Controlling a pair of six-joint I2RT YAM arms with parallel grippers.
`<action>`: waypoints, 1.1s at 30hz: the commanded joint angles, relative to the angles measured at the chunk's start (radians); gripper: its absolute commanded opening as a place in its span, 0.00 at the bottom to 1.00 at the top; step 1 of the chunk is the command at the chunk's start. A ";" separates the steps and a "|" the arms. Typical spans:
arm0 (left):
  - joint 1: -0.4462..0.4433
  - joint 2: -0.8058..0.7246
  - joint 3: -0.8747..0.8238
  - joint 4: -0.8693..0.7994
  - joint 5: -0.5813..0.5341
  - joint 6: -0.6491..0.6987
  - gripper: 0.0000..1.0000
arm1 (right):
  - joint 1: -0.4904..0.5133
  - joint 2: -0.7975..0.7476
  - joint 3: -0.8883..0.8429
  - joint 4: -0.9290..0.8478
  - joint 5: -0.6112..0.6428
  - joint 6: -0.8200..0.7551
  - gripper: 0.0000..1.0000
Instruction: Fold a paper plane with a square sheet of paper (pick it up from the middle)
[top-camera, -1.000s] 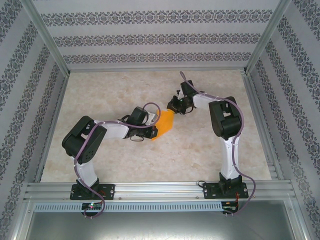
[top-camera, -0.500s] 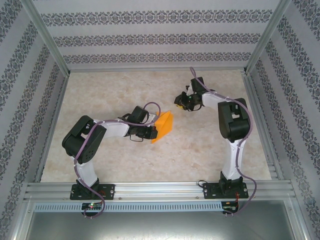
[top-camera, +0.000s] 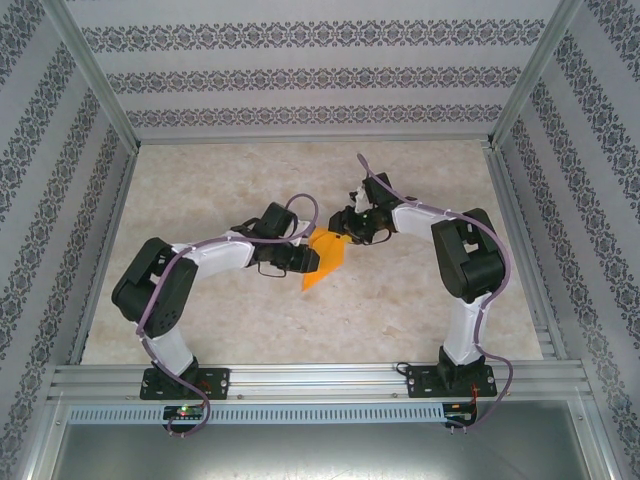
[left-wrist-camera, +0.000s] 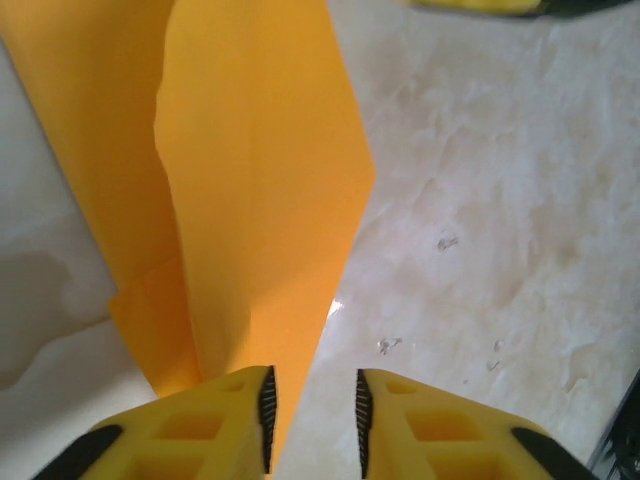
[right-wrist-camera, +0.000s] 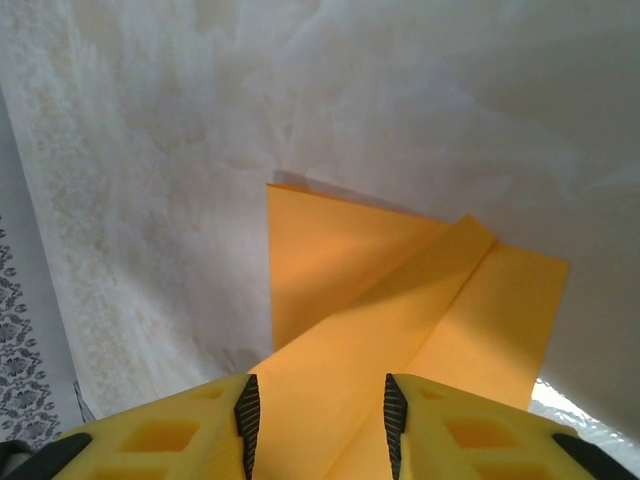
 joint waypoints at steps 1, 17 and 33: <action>0.013 -0.034 0.047 -0.136 -0.108 0.048 0.36 | 0.005 -0.009 -0.022 0.009 0.015 -0.013 0.41; 0.044 0.126 0.112 -0.024 0.040 0.011 0.41 | -0.014 -0.053 -0.097 0.079 -0.014 0.025 0.44; 0.067 0.179 0.129 0.010 0.136 -0.024 0.00 | -0.024 -0.088 -0.162 0.147 -0.068 0.047 0.45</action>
